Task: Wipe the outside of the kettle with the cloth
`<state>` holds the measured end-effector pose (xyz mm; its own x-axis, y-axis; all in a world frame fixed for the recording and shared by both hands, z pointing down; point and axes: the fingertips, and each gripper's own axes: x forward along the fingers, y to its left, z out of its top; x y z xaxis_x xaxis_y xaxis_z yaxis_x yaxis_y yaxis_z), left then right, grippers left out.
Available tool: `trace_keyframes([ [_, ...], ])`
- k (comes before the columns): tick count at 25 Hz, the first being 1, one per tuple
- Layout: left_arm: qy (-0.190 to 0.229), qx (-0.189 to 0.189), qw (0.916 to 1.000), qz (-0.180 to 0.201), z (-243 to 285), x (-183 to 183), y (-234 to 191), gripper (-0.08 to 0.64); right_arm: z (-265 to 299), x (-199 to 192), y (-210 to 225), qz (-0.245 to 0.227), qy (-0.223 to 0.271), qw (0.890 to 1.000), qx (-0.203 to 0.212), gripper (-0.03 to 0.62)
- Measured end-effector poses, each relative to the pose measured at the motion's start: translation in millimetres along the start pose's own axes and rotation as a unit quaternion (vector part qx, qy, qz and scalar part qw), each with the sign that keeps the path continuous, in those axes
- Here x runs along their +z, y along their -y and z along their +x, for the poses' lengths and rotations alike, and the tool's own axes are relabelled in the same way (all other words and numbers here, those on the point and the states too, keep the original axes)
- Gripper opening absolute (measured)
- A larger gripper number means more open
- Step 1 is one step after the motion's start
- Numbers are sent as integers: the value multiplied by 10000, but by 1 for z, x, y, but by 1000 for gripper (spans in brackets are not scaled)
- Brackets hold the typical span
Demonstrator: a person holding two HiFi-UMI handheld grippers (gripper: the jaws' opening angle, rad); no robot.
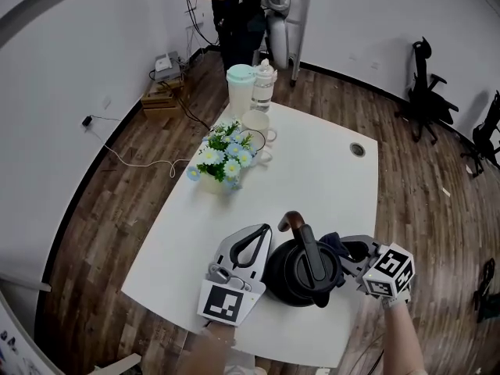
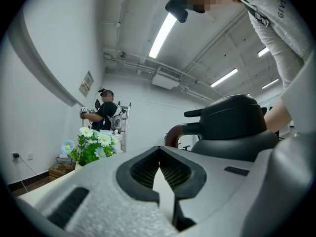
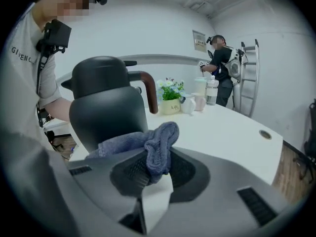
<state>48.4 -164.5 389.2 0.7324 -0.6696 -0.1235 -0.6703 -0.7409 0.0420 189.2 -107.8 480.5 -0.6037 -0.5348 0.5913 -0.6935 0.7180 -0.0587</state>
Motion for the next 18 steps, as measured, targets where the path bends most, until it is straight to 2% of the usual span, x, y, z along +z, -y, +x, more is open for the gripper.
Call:
trace_keyframes([
  [2, 26, -19, 10000, -15, 1, 0, 2, 8, 5, -9, 0, -4, -118, 9999, -40, 63],
  [5, 40, -4, 10000, 18, 0, 1, 2, 8, -5, 2, 3, -395, -25, 9988, -297, 63],
  [8, -54, 98, 9998, 148, -3, 0, -3, 8, -34, 56, 7, -914, 512, 9936, -413, 63],
  [10, -69, 213, 9997, 132, -6, 1, -7, 8, -54, 101, 4, -1371, 888, 9859, -360, 63],
  [13, -20, 282, 9996, 71, -11, 8, -10, 8, -83, 173, -12, -1949, 1581, 9680, -68, 63],
  [15, 57, 324, 9994, 66, -14, 16, -14, 8, -95, 212, -26, -2170, 1954, 9558, 333, 63],
  [18, 165, 401, 9990, 68, -20, 28, -20, 8, -84, 232, -39, -2271, 1869, 9508, 978, 63],
])
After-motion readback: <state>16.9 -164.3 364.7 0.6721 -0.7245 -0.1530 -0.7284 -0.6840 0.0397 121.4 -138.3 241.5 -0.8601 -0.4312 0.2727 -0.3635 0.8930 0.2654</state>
